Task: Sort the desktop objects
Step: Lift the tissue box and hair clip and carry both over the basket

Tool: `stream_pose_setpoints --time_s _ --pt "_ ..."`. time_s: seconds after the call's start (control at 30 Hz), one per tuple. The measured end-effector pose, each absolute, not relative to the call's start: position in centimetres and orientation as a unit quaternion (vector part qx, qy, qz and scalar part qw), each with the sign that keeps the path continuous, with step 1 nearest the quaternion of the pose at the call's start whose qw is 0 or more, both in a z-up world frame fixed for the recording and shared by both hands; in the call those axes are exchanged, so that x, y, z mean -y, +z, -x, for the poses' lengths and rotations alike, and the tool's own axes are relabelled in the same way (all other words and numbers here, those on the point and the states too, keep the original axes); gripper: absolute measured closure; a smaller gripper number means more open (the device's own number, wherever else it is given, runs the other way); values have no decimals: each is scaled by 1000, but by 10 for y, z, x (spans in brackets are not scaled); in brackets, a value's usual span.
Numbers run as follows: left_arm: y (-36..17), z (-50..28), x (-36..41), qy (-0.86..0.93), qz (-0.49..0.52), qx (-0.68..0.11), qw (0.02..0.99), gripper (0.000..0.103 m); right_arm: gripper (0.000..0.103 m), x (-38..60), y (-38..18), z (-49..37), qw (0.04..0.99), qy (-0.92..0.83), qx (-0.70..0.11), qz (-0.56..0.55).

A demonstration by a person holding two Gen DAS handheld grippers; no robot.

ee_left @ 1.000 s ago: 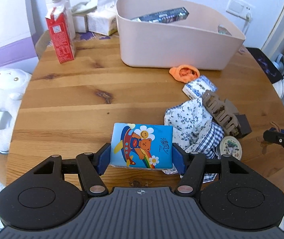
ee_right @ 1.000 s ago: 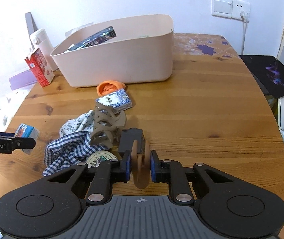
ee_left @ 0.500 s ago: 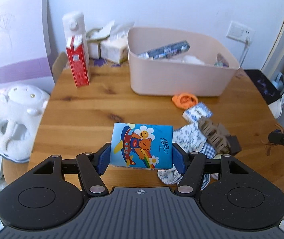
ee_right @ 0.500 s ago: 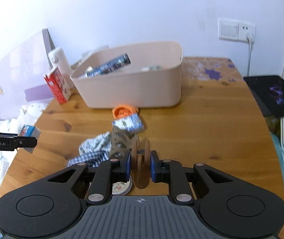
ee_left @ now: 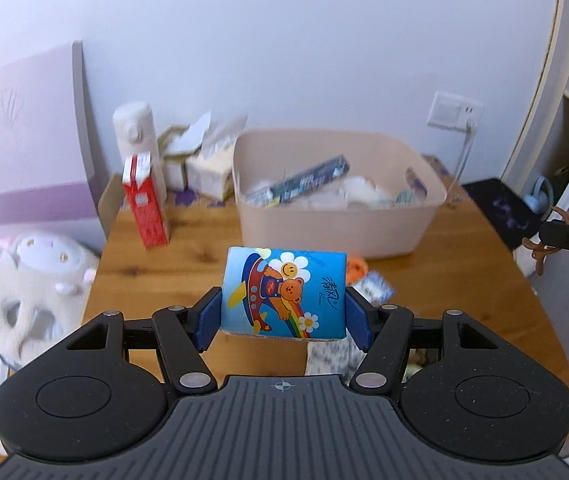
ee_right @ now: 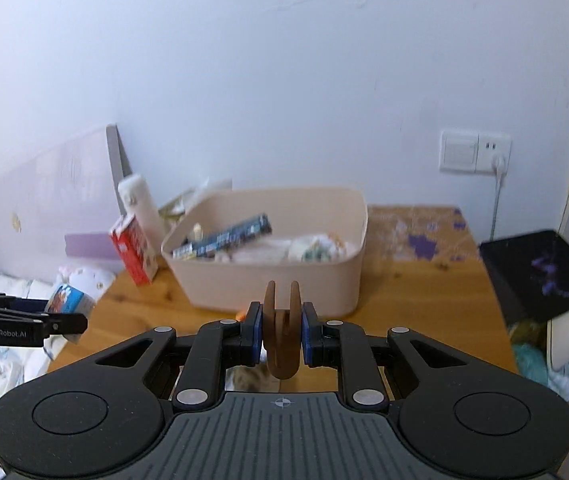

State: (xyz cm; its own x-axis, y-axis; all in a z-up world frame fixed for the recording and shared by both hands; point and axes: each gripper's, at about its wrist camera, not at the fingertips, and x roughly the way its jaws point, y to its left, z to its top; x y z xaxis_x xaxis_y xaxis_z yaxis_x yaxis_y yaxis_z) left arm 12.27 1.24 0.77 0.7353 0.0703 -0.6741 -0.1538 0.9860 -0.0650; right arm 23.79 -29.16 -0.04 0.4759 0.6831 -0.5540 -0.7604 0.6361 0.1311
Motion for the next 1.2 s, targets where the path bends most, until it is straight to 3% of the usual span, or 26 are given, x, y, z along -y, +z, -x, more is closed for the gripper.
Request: stream_pose_setpoints --time_s 0.47,1.2 --pt "60 -192 -37 43 27 -302 952 39 85 255 42 -266 878 410 -238 68" --pt "7 -324 -40 -4 -32 -314 949 39 85 143 18 -350 884 379 -236 141"
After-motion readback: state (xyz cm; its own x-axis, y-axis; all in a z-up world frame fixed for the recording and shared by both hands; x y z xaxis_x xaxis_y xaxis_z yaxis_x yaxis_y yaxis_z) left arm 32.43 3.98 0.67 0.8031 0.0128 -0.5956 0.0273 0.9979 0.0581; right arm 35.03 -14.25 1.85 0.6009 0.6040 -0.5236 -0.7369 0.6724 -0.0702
